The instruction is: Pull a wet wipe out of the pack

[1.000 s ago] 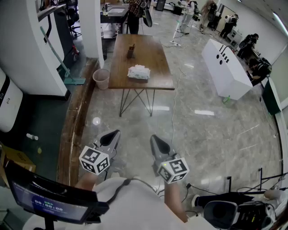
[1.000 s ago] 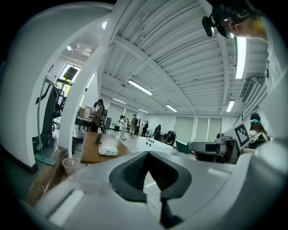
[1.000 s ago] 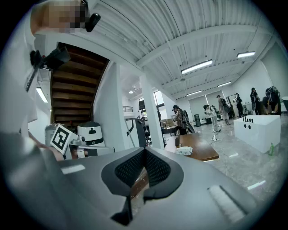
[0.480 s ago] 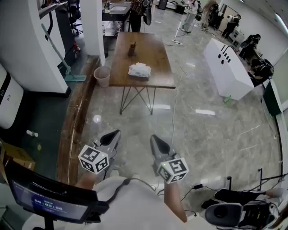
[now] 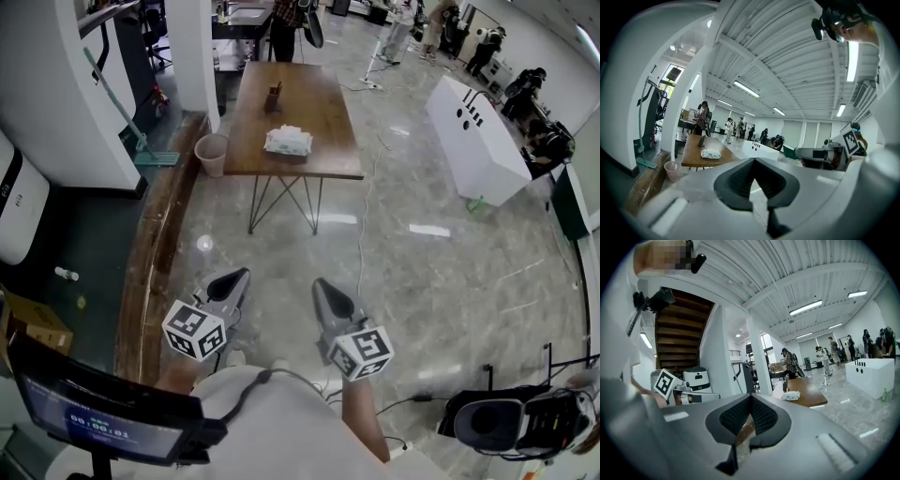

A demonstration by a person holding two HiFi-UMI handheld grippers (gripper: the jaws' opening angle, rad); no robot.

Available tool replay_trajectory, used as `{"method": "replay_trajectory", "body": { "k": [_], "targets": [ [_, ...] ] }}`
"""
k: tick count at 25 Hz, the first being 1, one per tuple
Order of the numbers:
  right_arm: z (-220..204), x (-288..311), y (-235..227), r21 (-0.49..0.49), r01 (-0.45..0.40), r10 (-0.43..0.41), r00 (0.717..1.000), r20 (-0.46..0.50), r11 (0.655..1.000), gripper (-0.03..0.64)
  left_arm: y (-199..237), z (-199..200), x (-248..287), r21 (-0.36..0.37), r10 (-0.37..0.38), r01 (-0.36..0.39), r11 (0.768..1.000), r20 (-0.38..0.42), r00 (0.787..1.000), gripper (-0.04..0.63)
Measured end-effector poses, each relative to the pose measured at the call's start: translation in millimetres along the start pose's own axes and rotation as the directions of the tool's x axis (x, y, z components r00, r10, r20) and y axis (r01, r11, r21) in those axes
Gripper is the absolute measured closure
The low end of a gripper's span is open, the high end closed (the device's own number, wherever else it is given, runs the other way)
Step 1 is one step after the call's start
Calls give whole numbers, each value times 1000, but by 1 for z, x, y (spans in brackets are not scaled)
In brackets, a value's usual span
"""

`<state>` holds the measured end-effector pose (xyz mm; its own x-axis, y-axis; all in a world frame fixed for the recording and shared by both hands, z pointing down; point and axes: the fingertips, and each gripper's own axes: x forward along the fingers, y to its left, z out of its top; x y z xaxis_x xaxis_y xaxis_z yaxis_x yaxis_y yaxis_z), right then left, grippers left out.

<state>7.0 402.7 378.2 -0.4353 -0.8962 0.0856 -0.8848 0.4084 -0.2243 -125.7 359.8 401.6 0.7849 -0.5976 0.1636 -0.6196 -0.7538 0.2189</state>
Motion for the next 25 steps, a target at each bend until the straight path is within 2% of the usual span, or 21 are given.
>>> {"method": "replay_trajectory", "body": {
  "k": [5, 14, 21, 25],
  "targets": [
    [-10, -16, -17, 3, -11, 11, 1000, 4, 1000, 609, -14, -9, 10, 8, 29, -29, 1000, 12, 1000, 591],
    [-10, -29, -38, 47, -26, 26, 1000, 10, 999, 609, -28, -20, 11, 7, 76, -76, 997, -28, 997, 591],
    [-14, -42, -52, 70, -29, 28, 999, 15, 997, 609, -48, -19, 25, 24, 70, -69, 997, -27, 997, 591],
    [-13, -38, -57, 70, -29, 28, 999, 18, 997, 609, -43, -22, 26, 25, 74, -73, 997, -32, 997, 591]
  ]
}}
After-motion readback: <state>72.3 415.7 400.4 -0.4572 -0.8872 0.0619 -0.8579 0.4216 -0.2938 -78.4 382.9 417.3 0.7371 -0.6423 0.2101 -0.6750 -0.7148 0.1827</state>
